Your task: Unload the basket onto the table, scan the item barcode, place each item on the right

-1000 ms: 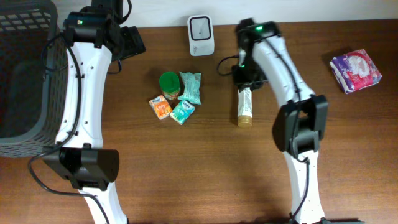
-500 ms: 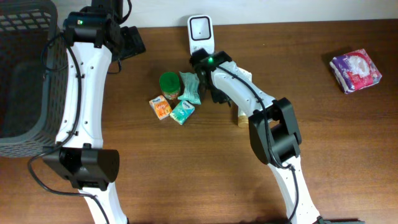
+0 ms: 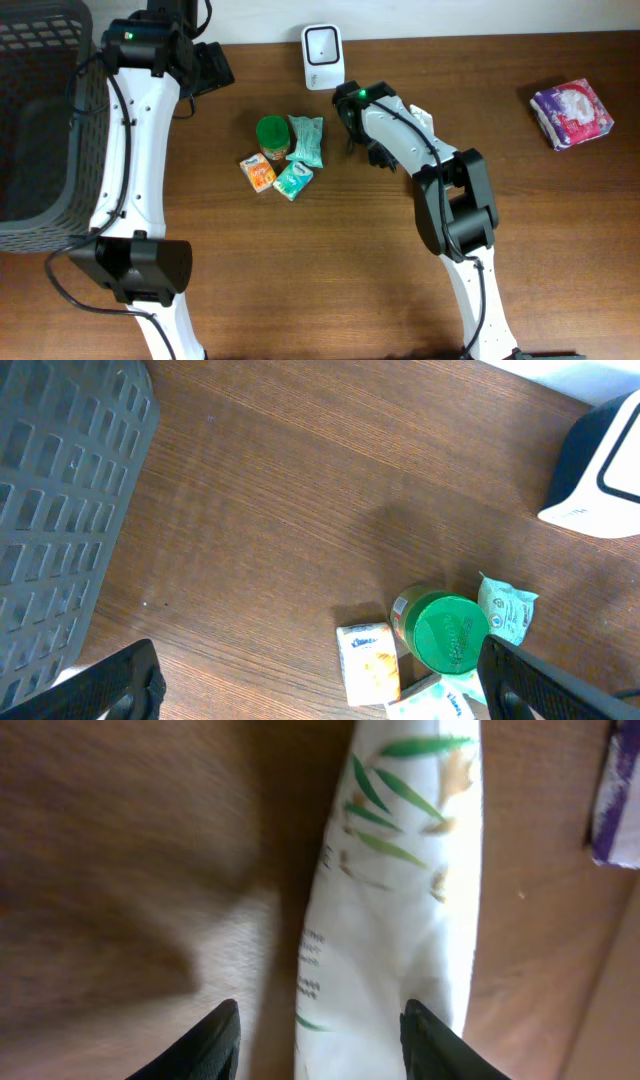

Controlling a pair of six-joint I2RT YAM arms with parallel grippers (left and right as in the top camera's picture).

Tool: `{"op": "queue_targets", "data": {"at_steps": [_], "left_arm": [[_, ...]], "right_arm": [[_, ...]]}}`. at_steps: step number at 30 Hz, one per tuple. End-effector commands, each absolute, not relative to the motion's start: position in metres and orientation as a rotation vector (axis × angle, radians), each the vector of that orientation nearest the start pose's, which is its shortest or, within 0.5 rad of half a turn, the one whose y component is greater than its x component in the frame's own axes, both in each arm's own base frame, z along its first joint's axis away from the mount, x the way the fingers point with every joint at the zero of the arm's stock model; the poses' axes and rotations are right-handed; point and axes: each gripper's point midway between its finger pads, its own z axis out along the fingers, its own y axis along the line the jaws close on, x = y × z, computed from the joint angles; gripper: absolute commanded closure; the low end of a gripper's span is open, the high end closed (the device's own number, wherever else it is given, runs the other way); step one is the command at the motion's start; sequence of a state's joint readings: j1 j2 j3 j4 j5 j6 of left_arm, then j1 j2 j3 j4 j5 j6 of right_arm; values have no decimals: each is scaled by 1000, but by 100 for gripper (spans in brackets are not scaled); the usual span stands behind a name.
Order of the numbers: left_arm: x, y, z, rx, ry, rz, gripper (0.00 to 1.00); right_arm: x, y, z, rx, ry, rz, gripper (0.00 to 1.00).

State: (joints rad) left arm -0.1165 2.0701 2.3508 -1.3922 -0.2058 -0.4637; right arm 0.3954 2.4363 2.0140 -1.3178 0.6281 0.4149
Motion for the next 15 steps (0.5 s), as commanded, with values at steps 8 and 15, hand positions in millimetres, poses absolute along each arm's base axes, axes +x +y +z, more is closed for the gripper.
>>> {"op": "queue_targets", "data": {"at_steps": [8, 15], "left_arm": [[474, -21, 250, -505, 2604, 91, 1], [474, -21, 250, -505, 2604, 91, 1]], "right_arm": [[448, 74, 73, -38, 2854, -983, 48], [441, 64, 35, -26, 2887, -993, 49]]}}
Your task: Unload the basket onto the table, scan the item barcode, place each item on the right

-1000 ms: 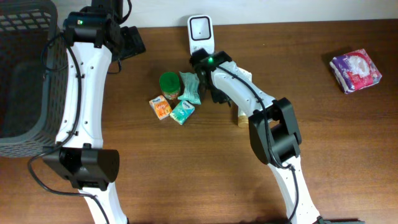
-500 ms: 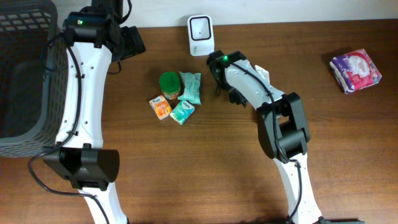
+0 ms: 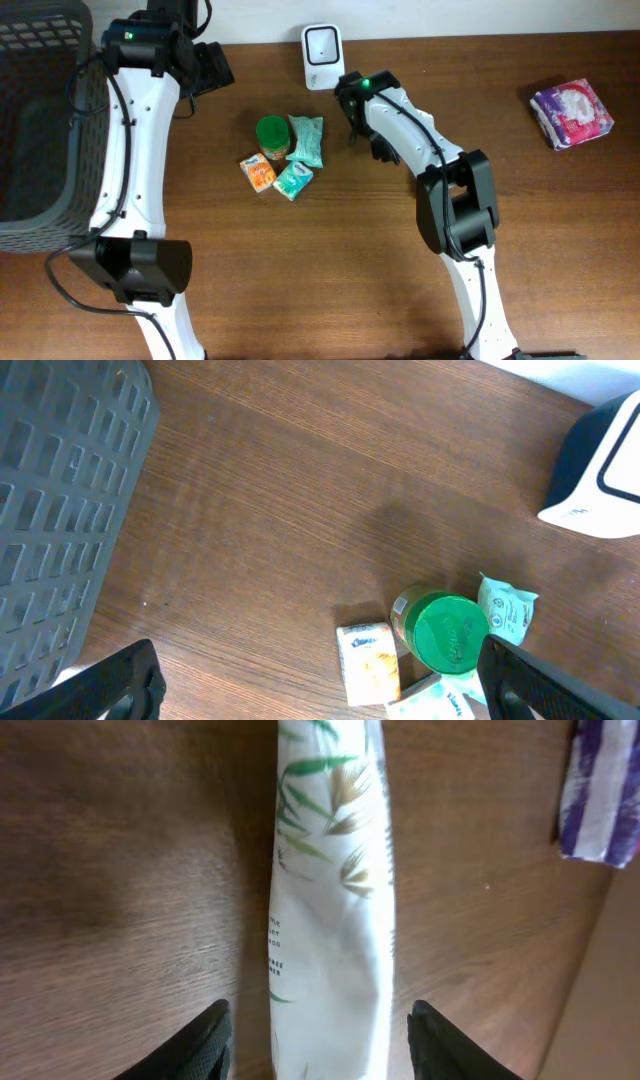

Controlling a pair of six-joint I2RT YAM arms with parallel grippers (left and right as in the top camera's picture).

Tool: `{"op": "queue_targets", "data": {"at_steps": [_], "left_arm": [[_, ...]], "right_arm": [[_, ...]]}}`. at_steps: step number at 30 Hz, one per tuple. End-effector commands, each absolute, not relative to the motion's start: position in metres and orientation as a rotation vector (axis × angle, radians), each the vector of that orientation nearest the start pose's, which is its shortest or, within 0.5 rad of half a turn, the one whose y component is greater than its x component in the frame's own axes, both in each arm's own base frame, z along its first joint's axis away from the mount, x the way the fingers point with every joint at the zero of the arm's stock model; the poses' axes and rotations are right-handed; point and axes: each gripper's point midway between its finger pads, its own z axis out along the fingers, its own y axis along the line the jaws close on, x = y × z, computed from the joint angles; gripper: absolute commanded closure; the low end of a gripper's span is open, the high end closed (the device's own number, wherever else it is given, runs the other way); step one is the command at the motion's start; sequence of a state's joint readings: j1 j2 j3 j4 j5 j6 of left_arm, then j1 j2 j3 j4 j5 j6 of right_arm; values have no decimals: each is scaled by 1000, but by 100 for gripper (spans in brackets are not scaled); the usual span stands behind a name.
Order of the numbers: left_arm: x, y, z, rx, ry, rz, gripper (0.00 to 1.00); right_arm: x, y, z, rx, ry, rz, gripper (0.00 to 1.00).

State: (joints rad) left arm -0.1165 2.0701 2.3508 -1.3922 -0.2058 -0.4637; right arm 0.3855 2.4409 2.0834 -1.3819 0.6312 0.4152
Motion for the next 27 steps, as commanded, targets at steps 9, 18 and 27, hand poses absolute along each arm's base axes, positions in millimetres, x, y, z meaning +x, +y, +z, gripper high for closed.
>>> {"op": "queue_targets", "data": {"at_steps": [9, 18, 27], "left_arm": [[474, -21, 250, -505, 2604, 91, 1], [474, -21, 250, -505, 2604, 91, 1], [474, -21, 250, -505, 2604, 91, 1]], "right_arm": [[443, 43, 15, -62, 2968, -915, 57], [441, 57, -5, -41, 3143, -501, 96], [436, 157, 75, -242, 3185, 597, 96]]}}
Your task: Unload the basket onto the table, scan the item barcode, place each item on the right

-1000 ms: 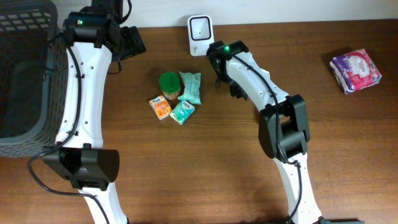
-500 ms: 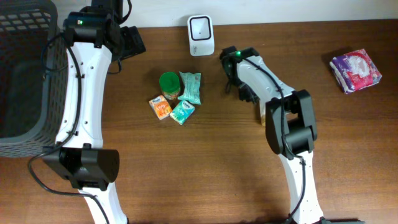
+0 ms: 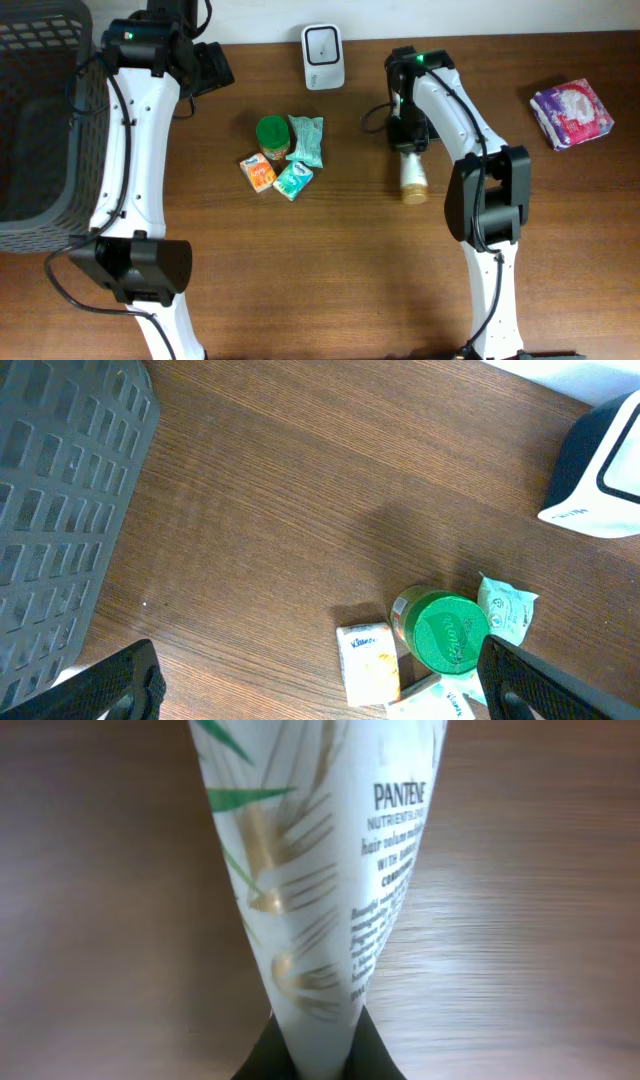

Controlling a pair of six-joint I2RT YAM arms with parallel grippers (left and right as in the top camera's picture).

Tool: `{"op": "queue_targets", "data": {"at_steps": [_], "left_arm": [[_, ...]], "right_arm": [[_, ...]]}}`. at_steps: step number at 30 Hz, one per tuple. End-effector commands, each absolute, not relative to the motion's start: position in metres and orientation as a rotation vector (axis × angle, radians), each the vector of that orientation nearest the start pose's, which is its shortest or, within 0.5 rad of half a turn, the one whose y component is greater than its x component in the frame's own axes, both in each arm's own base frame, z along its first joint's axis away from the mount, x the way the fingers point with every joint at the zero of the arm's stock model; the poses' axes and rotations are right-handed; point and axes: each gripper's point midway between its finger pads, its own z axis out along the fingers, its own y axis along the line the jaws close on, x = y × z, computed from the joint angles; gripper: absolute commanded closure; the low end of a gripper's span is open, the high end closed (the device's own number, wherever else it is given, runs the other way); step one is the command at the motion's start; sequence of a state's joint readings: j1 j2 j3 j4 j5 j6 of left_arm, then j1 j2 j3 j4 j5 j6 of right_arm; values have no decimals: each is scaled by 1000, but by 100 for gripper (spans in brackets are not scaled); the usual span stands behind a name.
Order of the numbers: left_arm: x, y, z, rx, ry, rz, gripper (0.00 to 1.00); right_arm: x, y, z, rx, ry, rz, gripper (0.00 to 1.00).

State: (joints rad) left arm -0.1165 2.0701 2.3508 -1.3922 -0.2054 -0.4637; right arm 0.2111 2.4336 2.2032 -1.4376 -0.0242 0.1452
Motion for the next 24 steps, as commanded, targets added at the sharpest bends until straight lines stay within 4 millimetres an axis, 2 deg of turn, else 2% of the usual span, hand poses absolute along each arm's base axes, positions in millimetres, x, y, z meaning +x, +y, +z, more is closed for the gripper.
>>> {"op": "queue_targets", "data": {"at_steps": [1, 3, 6, 9, 13, 15, 16, 18, 20, 22, 24], "left_arm": [[474, -21, 250, -505, 2604, 91, 1], [474, -21, 250, -505, 2604, 91, 1], [474, -21, 250, -505, 2604, 91, 1], [474, -21, 250, -505, 2604, 91, 1], [474, -21, 250, -505, 2604, 91, 1], [474, -21, 250, -505, 2604, 91, 1], [474, -21, 250, -505, 2604, 91, 1], [474, -21, 250, -505, 2604, 91, 1], [474, -21, 250, -505, 2604, 91, 1], [474, -21, 250, -505, 2604, 91, 1], [474, -21, 250, -505, 2604, 91, 1]], "right_arm": [[434, 165, 84, -267, 3161, 718, 96], [429, 182, 101, -331, 3079, 1013, 96], [426, 192, 115, -357, 2944, 1347, 96], [419, 186, 97, -246, 2909, 1541, 96], [413, 173, 66, -105, 2867, 1673, 96], [413, 160, 55, -60, 2876, 1651, 96], [416, 148, 50, -16, 2902, 1608, 88], [422, 115, 34, 134, 3017, 1399, 75], [426, 87, 24, 216, 3096, 1202, 70], [433, 63, 32, 250, 3119, 1079, 69], [440, 55, 54, 245, 3117, 1027, 69]]}}
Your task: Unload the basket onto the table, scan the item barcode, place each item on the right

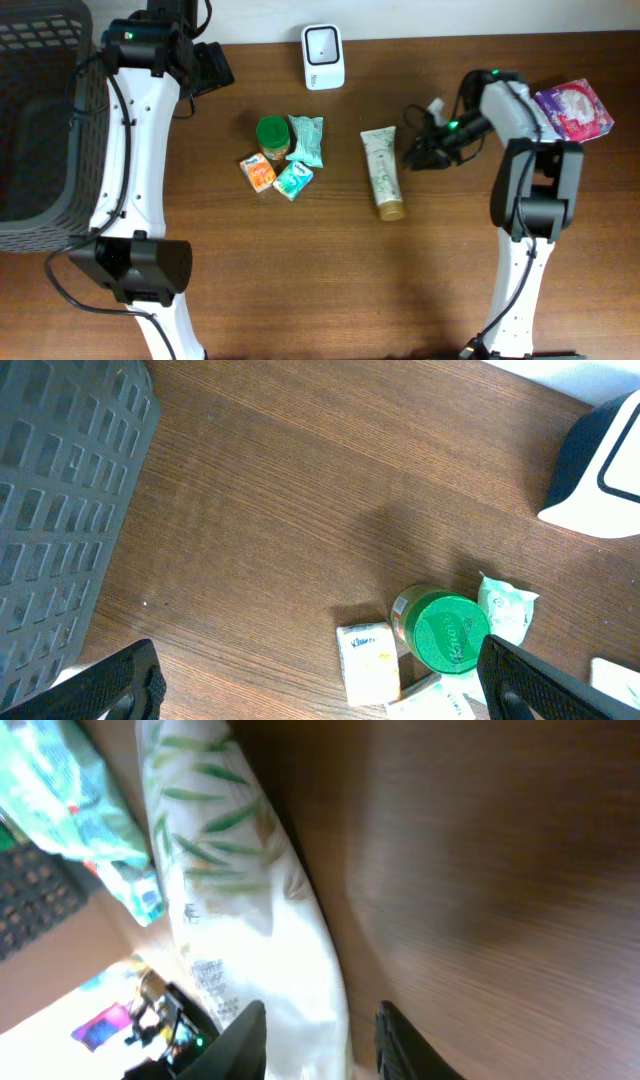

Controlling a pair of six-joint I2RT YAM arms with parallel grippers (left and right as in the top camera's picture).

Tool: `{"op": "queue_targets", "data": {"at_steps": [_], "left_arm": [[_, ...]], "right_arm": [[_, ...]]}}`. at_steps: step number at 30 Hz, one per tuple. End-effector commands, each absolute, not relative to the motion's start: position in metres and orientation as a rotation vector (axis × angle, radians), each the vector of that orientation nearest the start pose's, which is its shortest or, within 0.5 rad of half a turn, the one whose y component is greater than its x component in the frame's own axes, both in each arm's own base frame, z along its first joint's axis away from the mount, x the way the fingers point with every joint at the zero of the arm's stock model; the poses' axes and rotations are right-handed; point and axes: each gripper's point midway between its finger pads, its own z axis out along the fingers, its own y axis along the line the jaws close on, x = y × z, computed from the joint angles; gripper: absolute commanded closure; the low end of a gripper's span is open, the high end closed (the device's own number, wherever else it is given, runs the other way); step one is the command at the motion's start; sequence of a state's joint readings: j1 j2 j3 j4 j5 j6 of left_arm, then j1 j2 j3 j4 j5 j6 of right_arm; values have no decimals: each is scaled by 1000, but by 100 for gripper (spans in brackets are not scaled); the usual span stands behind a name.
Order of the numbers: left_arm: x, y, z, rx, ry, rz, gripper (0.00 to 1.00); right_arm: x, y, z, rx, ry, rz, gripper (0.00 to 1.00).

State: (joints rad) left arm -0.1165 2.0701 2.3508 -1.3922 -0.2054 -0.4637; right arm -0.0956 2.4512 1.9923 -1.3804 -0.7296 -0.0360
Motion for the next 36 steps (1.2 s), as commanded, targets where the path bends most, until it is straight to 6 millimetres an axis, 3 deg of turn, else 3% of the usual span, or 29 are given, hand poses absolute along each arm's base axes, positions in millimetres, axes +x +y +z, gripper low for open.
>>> {"op": "queue_targets", "data": {"at_steps": [1, 4, 6, 8, 11, 14, 16, 17, 23, 26, 30, 33, 36], "left_arm": [[474, -21, 250, -505, 2604, 91, 1], [474, -21, 250, -505, 2604, 91, 1], [474, -21, 250, -505, 2604, 91, 1], [474, -21, 250, -505, 2604, 91, 1], [474, -21, 250, -505, 2604, 91, 1], [474, -21, 250, -505, 2604, 91, 1], [474, -21, 250, -505, 2604, 91, 1], [474, -21, 250, -505, 2604, 91, 1], [474, -21, 250, -505, 2604, 91, 1], [474, -21, 250, -505, 2604, 91, 1], [474, -21, 250, -505, 2604, 91, 1], [474, -21, 250, -505, 2604, 91, 1], [474, -21, 250, -505, 2604, 91, 1]], "right_arm": [[443, 54, 62, 231, 3119, 996, 69], [445, 59, 91, 128, 3135, 883, 69], [442, 68, 101, 69, 3153, 832, 69], [434, 75, 99, 2, 3214, 715, 69], [416, 83, 87, -142, 3334, 329, 69], [410, 97, 84, -126, 3344, -9, 69], [411, 99, 85, -79, 3276, -335, 68], [414, 104, 91, -46, 3153, -601, 65], [417, 153, 94, -167, 2958, -733, 62], [412, 166, 73, -211, 2926, -779, 61], [410, 153, 48, -192, 2870, -910, 61], [411, 132, 35, -211, 2795, -1062, 60], [407, 125, 23, -217, 2791, -1096, 60]]}}
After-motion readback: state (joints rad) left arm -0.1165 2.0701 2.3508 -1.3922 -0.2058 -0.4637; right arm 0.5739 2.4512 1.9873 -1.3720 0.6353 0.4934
